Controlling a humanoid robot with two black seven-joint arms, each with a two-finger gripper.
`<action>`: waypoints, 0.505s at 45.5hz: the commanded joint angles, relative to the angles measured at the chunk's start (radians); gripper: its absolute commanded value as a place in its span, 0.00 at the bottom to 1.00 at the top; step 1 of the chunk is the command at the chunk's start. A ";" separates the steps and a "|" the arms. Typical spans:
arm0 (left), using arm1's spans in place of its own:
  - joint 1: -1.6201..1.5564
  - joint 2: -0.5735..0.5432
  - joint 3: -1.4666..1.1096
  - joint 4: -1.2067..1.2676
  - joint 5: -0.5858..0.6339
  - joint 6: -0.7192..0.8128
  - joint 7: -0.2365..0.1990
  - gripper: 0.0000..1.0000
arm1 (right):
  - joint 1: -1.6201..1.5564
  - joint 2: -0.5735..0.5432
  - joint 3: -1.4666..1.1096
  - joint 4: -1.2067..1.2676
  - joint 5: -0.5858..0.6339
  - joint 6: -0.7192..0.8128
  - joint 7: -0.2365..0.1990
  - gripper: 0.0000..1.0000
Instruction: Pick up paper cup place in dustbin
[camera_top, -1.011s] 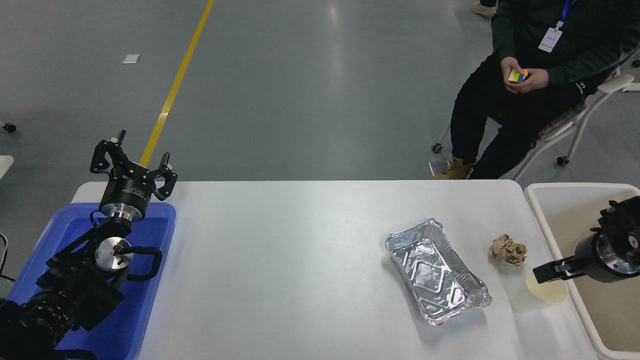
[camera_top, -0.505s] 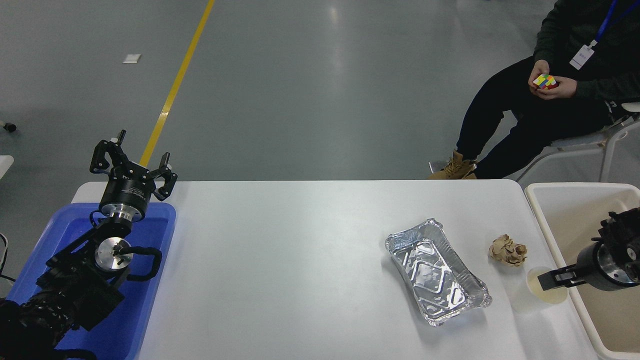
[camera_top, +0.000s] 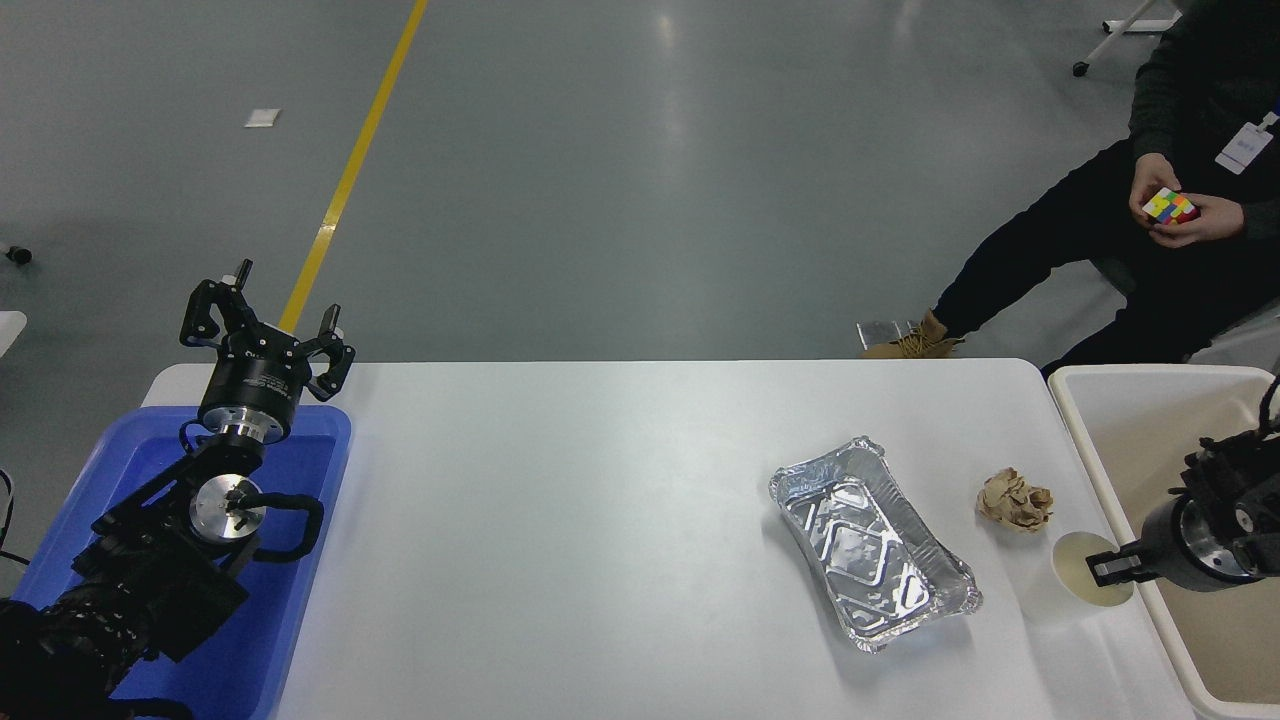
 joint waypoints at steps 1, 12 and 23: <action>0.000 0.000 0.000 0.000 0.000 0.000 0.000 0.99 | 0.007 -0.008 0.004 0.007 0.003 0.004 0.005 0.00; 0.000 0.000 0.000 0.000 0.000 0.000 0.000 0.99 | 0.132 -0.110 -0.013 0.108 -0.002 0.043 0.078 0.00; 0.000 0.000 0.000 0.000 0.000 0.000 0.000 0.99 | 0.452 -0.239 -0.093 0.305 -0.054 0.176 0.097 0.00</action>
